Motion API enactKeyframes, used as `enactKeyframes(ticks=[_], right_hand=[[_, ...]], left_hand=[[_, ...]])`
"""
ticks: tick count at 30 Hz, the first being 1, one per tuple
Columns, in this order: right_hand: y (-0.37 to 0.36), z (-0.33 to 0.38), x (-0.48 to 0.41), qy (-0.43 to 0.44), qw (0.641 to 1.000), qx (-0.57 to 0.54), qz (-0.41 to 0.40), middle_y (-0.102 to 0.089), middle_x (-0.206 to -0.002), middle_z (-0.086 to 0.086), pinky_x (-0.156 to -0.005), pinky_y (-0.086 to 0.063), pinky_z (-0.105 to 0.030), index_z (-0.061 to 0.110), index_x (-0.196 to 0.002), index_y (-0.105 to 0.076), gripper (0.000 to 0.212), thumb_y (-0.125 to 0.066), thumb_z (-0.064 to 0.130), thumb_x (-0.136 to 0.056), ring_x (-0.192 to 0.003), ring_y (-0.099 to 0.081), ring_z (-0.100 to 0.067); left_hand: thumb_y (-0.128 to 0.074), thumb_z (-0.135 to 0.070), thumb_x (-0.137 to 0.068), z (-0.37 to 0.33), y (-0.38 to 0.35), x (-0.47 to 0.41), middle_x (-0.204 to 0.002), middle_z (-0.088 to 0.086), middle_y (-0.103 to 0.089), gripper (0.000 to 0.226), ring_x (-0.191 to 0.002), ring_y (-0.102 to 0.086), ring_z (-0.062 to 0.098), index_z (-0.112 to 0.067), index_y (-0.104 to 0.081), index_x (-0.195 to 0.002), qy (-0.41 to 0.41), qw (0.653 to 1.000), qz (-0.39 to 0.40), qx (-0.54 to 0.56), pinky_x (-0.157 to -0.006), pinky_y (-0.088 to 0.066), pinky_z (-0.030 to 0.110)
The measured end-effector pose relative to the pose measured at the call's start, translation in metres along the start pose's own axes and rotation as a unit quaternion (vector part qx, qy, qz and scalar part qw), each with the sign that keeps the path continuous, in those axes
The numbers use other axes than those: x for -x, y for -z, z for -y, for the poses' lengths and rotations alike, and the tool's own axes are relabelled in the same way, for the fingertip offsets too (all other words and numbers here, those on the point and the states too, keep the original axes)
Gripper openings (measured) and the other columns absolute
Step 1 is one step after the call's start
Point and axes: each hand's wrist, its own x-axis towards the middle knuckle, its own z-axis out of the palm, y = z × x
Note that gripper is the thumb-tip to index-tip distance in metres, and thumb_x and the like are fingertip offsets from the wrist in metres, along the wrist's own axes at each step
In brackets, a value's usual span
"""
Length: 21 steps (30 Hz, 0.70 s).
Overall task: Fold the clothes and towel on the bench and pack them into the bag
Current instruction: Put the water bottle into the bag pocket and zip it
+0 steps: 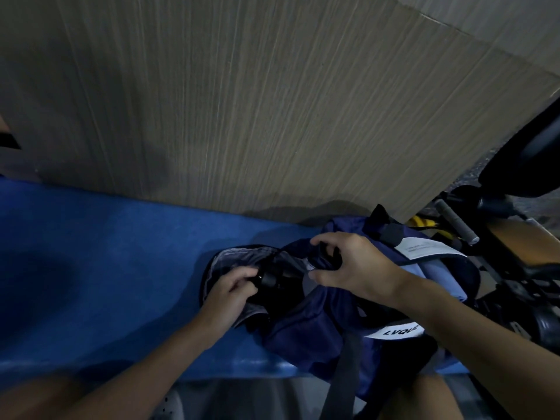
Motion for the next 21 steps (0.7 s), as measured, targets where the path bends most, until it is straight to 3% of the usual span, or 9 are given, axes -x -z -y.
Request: enactKeyframes(ticks=[3, 8, 11, 15, 18, 21], right_hand=[[0.001, 0.004, 0.0, 0.006, 1.0, -0.008, -0.015, -0.053, -0.084, 0.018, -0.066, -0.037, 0.0, 0.02, -0.123, -0.063, 0.05, -0.081, 0.03, -0.078, -0.077, -0.053, 0.011], [0.0, 0.002, -0.001, -0.002, 1.0, -0.007, -0.006, -0.051, -0.09, 0.018, -0.069, -0.037, 0.0, 0.022, -0.128, -0.06, 0.058, -0.083, 0.033, -0.076, -0.086, -0.054, -0.001], [-0.001, -0.002, -0.002, -0.005, 1.0, -0.003, -0.005, -0.051, -0.09, 0.017, -0.068, -0.037, 0.0, 0.022, -0.126, -0.061, 0.057, -0.083, 0.032, -0.075, -0.086, -0.053, -0.001], [-0.002, -0.002, -0.002, 0.007, 1.0, 0.003, -0.014, -0.051, -0.084, 0.016, -0.065, -0.038, -0.003, 0.019, -0.117, -0.065, 0.046, -0.083, 0.026, -0.076, -0.076, -0.052, 0.001], [-0.002, 0.0, -0.003, 0.03, 0.999, -0.004, -0.017, -0.055, -0.074, 0.011, -0.061, -0.04, -0.008, 0.009, -0.096, -0.069, 0.023, -0.081, 0.016, -0.077, -0.068, -0.053, 0.008], [-0.001, 0.003, -0.005, 0.046, 0.999, -0.008, -0.018, -0.055, -0.068, 0.011, -0.058, -0.039, -0.007, 0.008, -0.087, -0.069, 0.015, -0.079, 0.012, -0.078, -0.067, -0.053, 0.012]], left_hand=[[-0.058, -0.012, -0.094, 0.0, 0.001, 0.0, -0.125, -0.015, -0.06, 0.028, -0.119, -0.055, 0.004, -0.03, -0.068, -0.112, 0.003, 0.999, 0.033, -0.01, -0.109, -0.042, 0.031], [-0.051, 0.0, -0.096, 0.003, 0.0, 0.0, -0.129, -0.033, -0.05, 0.04, -0.123, -0.047, -0.012, -0.02, -0.064, -0.128, -0.037, 0.992, 0.094, -0.07, -0.105, -0.04, 0.013], [-0.05, 0.0, -0.096, 0.006, -0.001, -0.002, -0.136, -0.033, -0.044, 0.046, -0.119, -0.04, -0.025, -0.022, -0.059, -0.135, -0.056, 0.982, 0.131, -0.12, -0.1, -0.038, 0.005], [-0.051, -0.009, -0.096, 0.012, -0.001, -0.007, -0.15, -0.031, -0.029, 0.055, -0.14, -0.021, -0.014, -0.031, -0.046, -0.146, -0.067, 0.962, 0.179, -0.194, -0.118, -0.022, 0.02], [-0.05, -0.017, -0.096, 0.014, -0.002, -0.01, -0.154, -0.034, -0.02, 0.057, -0.144, -0.006, -0.014, -0.035, -0.041, -0.149, -0.082, 0.945, 0.2, -0.247, -0.118, -0.008, 0.02], [-0.049, -0.023, -0.094, 0.016, -0.002, -0.011, -0.155, -0.034, -0.02, 0.058, -0.145, -0.006, -0.013, -0.036, -0.04, -0.15, -0.084, 0.943, 0.201, -0.251, -0.118, -0.007, 0.02]])
